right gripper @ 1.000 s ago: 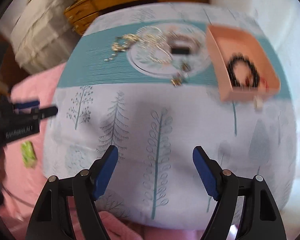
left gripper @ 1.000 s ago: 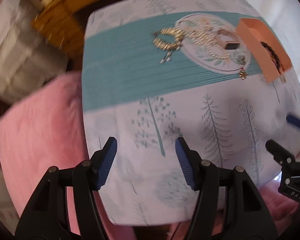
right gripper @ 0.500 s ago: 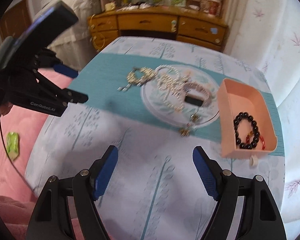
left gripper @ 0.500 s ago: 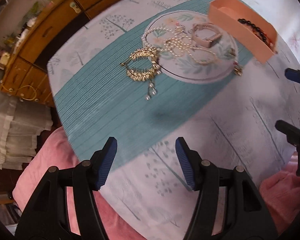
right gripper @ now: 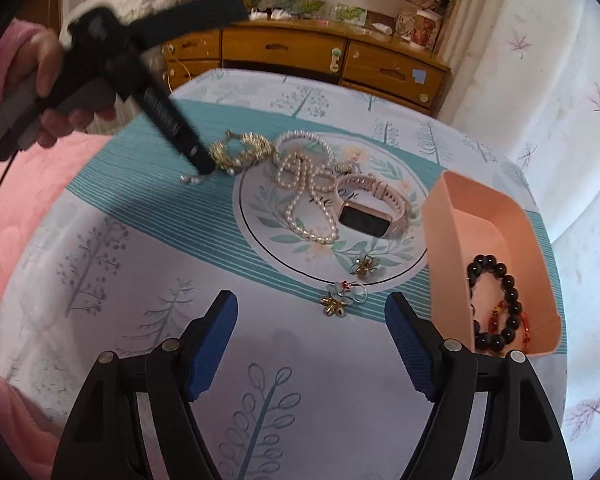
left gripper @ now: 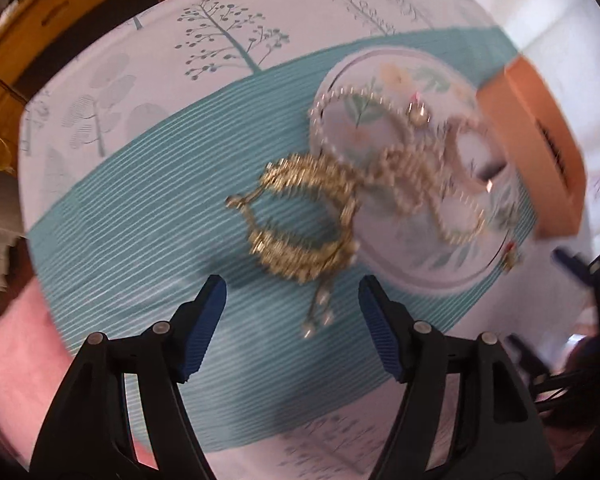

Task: Organize jewelry
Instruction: 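Grasp the gold leaf hair clip with the left tool and lift it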

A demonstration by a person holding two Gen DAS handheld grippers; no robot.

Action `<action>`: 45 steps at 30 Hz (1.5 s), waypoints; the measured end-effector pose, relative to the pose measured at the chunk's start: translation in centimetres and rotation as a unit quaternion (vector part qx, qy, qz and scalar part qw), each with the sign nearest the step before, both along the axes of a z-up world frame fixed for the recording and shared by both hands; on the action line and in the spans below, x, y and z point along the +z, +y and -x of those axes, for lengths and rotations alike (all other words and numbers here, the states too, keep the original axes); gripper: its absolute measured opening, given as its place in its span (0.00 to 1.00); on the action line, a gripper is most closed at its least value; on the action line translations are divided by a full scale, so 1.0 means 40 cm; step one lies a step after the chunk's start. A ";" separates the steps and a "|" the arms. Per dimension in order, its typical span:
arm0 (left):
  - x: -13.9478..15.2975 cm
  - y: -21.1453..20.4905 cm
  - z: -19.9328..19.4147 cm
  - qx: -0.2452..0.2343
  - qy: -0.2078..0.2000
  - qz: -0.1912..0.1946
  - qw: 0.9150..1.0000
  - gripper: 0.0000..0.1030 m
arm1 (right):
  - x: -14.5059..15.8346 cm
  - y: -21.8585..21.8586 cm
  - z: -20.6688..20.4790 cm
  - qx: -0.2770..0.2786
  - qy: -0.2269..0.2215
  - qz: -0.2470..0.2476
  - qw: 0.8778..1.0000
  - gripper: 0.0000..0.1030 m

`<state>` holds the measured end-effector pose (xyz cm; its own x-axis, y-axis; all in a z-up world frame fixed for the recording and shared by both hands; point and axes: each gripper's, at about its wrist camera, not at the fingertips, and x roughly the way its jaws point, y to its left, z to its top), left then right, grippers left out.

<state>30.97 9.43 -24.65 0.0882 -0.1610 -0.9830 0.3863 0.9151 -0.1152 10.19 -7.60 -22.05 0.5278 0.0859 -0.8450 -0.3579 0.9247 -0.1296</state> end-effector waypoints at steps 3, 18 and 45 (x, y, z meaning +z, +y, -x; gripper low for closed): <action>0.000 -0.006 -0.018 0.003 -0.011 0.012 1.000 0.68 | -0.030 0.005 -0.021 -0.007 0.000 0.009 1.000 0.68; -0.027 -0.034 -0.074 -0.010 -0.060 0.004 0.998 0.72 | -0.105 -0.030 -0.085 -0.035 0.034 -0.012 0.999 0.39; 0.045 -0.025 0.086 0.013 -0.100 0.017 0.995 0.67 | -0.054 -0.083 -0.078 -0.104 0.056 -0.084 0.990 0.20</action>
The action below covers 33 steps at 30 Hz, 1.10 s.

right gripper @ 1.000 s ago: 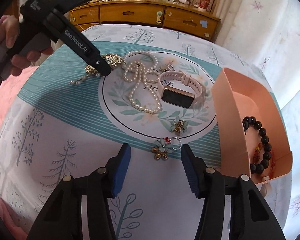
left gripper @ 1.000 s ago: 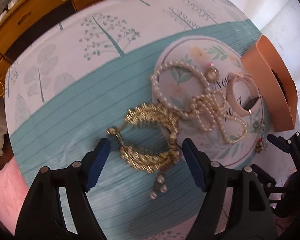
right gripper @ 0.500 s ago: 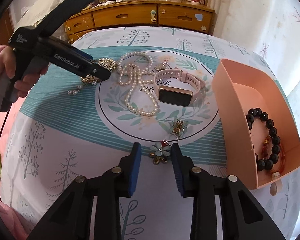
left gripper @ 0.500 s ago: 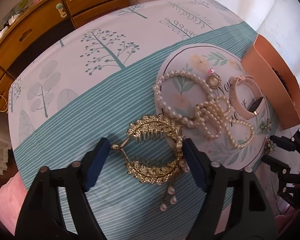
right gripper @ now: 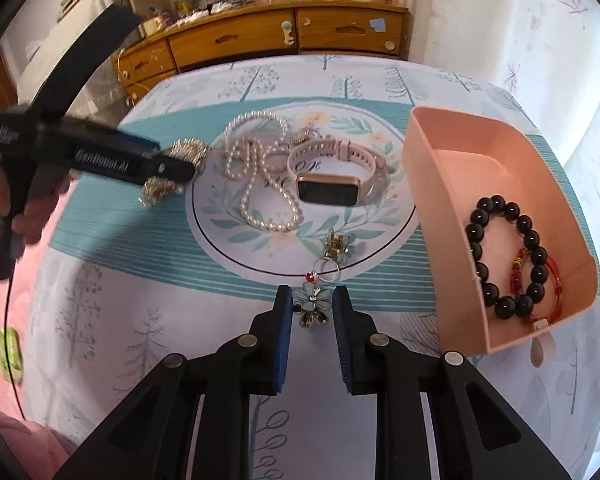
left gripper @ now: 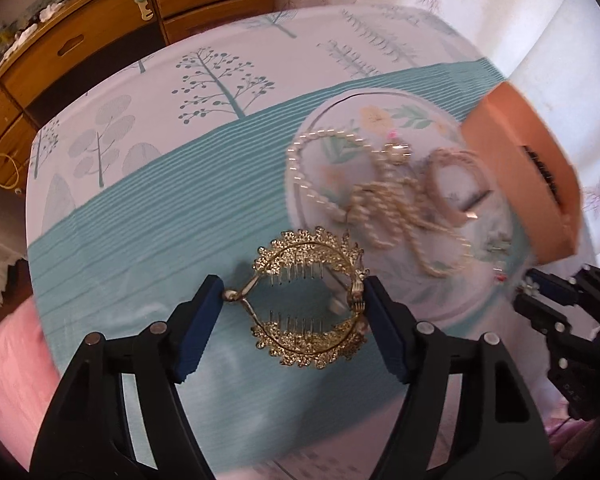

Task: Organize jewelry
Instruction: 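Grasp the gold leaf hair clip with the left tool and lift it, then lower the gold hair clip into the pink box and open the left tool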

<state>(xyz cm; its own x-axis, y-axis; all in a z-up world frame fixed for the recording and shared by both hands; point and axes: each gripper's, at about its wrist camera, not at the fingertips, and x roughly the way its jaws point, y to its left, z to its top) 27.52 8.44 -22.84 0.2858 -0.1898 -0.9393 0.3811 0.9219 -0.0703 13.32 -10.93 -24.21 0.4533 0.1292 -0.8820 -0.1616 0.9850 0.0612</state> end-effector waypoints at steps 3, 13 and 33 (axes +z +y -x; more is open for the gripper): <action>0.064 -0.006 0.047 0.013 -0.013 0.018 1.000 0.67 | 0.041 -0.009 0.013 -0.010 -0.013 -0.015 1.000 0.20; 0.274 -0.053 0.252 0.061 -0.065 0.091 0.992 0.67 | 0.236 -0.072 0.133 -0.061 -0.075 -0.057 0.994 0.20; 0.330 -0.264 0.569 0.034 -0.029 0.120 0.992 0.67 | 0.359 -0.308 0.337 -0.102 -0.068 -0.075 0.990 0.20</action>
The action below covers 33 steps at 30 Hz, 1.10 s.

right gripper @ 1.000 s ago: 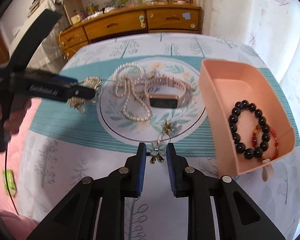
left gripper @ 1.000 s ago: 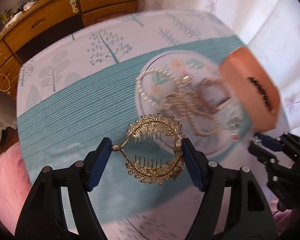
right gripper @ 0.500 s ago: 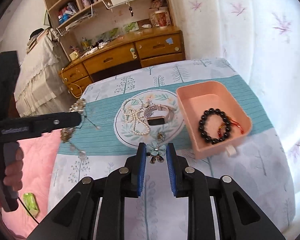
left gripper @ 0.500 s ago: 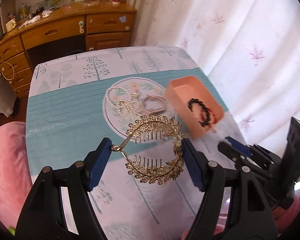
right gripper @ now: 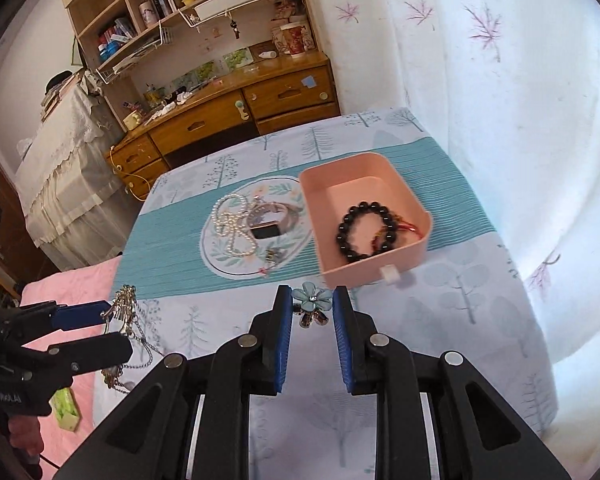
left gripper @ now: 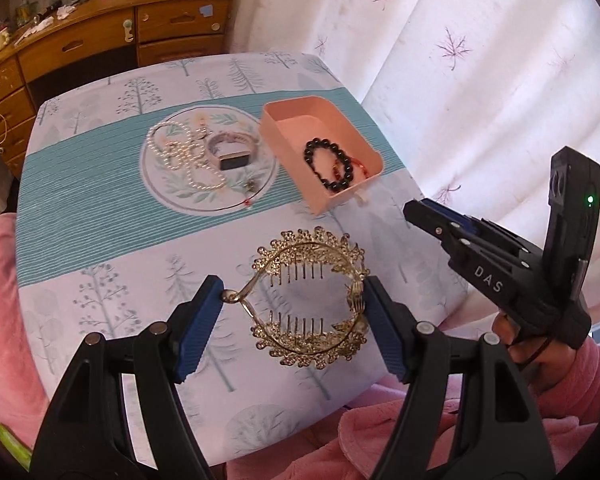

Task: Organize jewelry
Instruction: 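Lower the gold hair clip into the pink box and open the left tool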

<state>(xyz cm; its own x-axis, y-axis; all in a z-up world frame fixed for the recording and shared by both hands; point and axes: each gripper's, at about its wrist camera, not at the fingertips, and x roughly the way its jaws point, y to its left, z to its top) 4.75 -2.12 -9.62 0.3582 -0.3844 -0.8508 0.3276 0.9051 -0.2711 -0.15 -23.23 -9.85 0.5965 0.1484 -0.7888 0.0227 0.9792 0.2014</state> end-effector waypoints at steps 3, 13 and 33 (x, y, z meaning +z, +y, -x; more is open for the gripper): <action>0.008 -0.047 -0.025 0.011 0.000 -0.007 1.000 0.67 | -0.004 -0.045 -0.012 0.012 0.008 0.007 1.000 0.20; 0.044 -0.172 -0.181 0.021 -0.026 -0.004 0.999 0.67 | 0.013 -0.209 -0.121 0.034 0.011 0.001 0.999 0.20; -0.008 -0.322 -0.539 0.086 -0.014 0.016 0.996 0.67 | 0.021 -0.227 -0.363 0.209 -0.017 0.062 0.976 0.20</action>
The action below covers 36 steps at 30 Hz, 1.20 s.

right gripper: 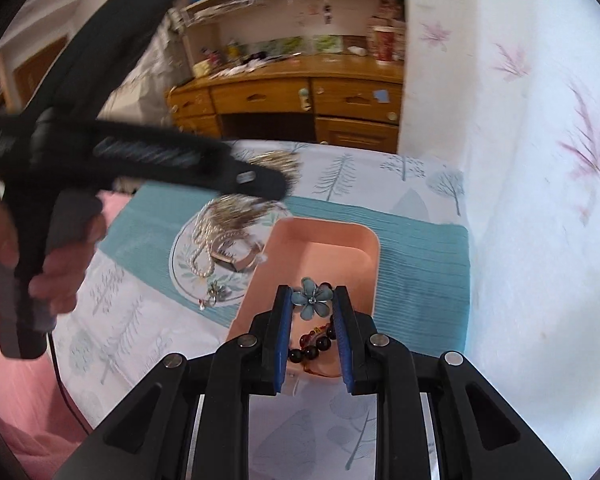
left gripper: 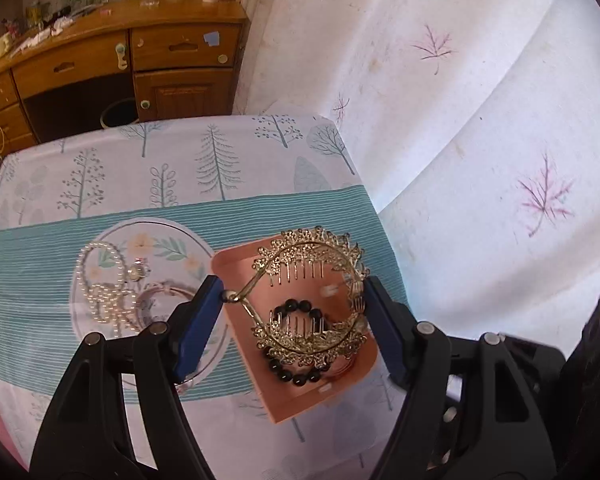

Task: Organize jewelry
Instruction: 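Lower the gold hair clip into the pink box and open the left tool, then move the left tool back over the pearl necklaces on the plate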

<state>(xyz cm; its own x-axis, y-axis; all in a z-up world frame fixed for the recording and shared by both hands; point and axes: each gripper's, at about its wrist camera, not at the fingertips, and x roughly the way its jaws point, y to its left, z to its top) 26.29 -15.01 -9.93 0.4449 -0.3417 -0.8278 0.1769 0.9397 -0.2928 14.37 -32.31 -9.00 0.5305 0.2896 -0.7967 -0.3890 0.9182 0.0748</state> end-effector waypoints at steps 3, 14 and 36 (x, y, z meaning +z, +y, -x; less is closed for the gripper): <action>-0.030 -0.011 -0.013 -0.001 0.016 0.011 1.000 0.67 | -0.008 0.022 -0.007 0.025 -0.002 0.015 1.000 0.20; -0.029 0.075 0.019 0.053 0.014 0.003 0.998 0.69 | -0.037 0.025 -0.014 -0.017 0.026 0.015 0.999 0.83; -0.152 0.522 0.445 0.155 0.108 -0.102 0.977 0.69 | -0.272 0.073 0.098 -0.264 0.292 -0.151 0.907 0.83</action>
